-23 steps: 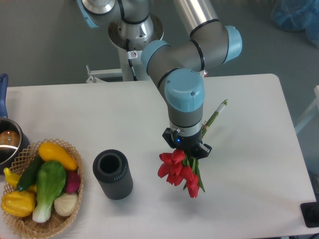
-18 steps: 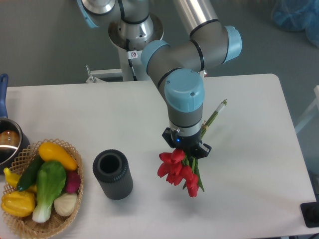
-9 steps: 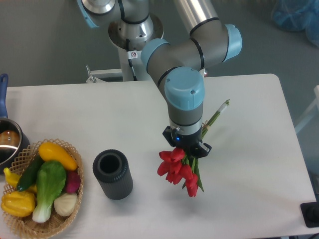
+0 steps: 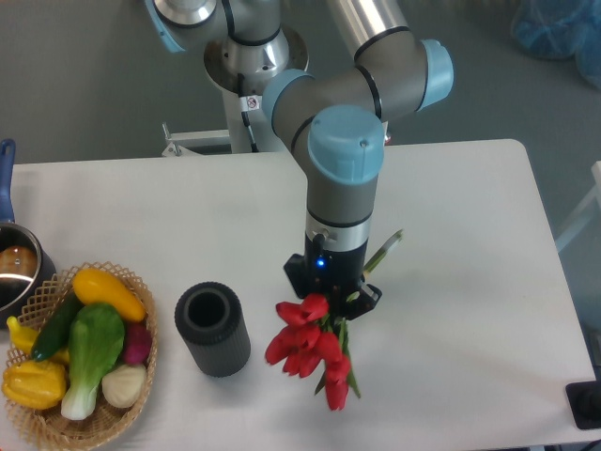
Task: Insert the flowers into the vase
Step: 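Carry the tulips over the dark grey vase, stems pointing down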
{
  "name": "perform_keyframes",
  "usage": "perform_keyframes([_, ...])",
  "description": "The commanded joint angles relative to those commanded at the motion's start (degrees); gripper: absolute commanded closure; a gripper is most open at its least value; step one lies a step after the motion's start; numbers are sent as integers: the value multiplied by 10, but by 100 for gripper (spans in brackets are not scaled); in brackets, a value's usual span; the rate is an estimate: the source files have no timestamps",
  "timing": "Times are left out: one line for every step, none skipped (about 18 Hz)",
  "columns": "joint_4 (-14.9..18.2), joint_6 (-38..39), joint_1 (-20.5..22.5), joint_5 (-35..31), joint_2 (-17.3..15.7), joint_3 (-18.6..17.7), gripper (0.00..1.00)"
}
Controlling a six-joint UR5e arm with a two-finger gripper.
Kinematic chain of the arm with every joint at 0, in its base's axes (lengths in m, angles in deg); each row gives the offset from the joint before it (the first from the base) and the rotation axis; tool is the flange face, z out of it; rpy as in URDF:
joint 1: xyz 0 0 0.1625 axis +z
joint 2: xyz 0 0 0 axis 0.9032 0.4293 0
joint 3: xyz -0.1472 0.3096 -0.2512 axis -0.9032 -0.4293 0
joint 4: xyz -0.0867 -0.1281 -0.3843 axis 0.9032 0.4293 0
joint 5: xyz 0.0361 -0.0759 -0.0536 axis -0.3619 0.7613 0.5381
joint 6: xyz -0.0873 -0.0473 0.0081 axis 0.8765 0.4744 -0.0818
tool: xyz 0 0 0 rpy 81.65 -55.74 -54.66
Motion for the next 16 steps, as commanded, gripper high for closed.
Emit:
perform_keyframes([-16,13,0,19,-1,0,100])
perform_keyframes([-27,19,0,36,-4,0,100])
perform_keyframes([-34,20,0,55,-5,1,100])
perform_keyframes([-38,20,1,74,-7,1,100])
perform_keyframes([-43,20,2,91,-9,2,100])
perform_keyframes([-47,17,3,104,-9,4,100])
perform_keyframes([-50,17,4,114,-10,10,100])
perform_keyframes([-54,17,4,119,-8,22,100])
perform_keyframes([-62,22,4,119,-6,32,100])
perform_keyframes([-63,32,4,119,-4,43,100])
perform_keyframes([-63,46,4,120,-6,50,100])
perform_keyframes([-63,54,5,120,-8,52,100])
perform_keyframes([-64,56,6,121,-10,52,100])
perform_keyframes([-64,57,5,121,-11,52,100])
perform_keyframes([-69,63,4,128,-12,52,100])
perform_keyframes([-83,68,3,147,-14,52,100])
